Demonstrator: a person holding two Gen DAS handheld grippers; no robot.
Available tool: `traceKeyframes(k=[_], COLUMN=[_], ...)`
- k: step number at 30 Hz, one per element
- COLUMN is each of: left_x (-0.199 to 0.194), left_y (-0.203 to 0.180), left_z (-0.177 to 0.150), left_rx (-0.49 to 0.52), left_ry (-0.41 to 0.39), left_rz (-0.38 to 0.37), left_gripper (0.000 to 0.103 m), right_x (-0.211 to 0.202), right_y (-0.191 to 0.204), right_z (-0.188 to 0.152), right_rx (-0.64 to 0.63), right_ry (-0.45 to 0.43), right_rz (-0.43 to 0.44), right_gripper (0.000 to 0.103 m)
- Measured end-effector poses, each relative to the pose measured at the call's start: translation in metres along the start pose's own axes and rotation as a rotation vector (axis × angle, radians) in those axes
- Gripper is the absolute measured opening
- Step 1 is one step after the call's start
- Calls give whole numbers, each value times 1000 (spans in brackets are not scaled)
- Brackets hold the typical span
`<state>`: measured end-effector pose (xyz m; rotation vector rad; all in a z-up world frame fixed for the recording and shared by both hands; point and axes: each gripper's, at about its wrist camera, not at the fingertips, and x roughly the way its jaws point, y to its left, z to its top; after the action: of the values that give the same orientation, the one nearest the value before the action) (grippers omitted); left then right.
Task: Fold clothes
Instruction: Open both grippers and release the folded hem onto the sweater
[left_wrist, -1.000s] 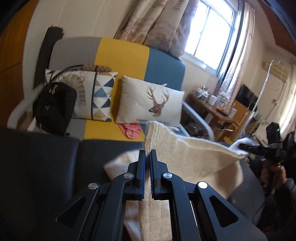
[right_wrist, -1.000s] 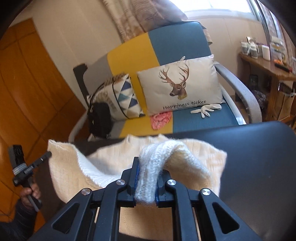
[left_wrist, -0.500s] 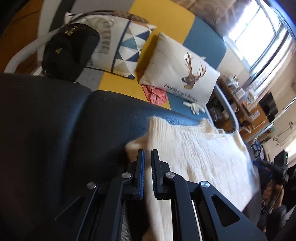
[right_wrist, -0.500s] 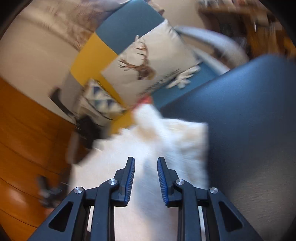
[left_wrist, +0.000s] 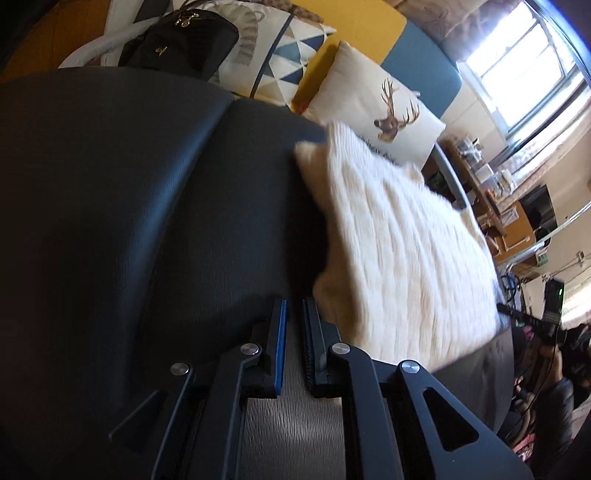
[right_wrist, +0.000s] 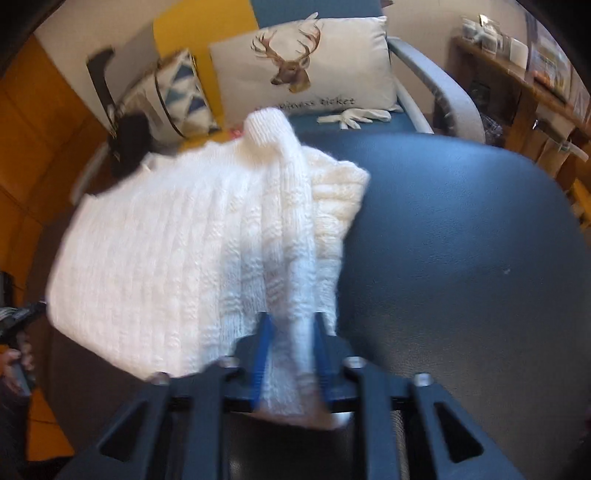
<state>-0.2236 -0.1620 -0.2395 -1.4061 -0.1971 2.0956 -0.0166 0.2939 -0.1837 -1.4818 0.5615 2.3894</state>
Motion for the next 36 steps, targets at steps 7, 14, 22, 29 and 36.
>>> traceKeyframes(k=[7, 14, 22, 29, 36], left_x=[-28, -17, -17, 2, 21], left_y=[-9, -10, -14, -33, -47], left_z=[-16, -14, 20, 68, 90], left_rx=[22, 13, 36, 107, 199], left_ry=[-35, -10, -64, -74, -47], left_rz=[-47, -25, 12, 41, 56], left_gripper=[14, 15, 17, 24, 24], right_x=[-79, -27, -55, 10, 43], right_y=[34, -6, -5, -7, 10], right_z=[-40, -84, -32, 56, 61], right_rx=[-86, 88, 39, 111, -7], right_ry=[-161, -37, -176, -132, -60], right_rz=[24, 15, -58, -25, -109], right_gripper=[5, 11, 23, 26, 8])
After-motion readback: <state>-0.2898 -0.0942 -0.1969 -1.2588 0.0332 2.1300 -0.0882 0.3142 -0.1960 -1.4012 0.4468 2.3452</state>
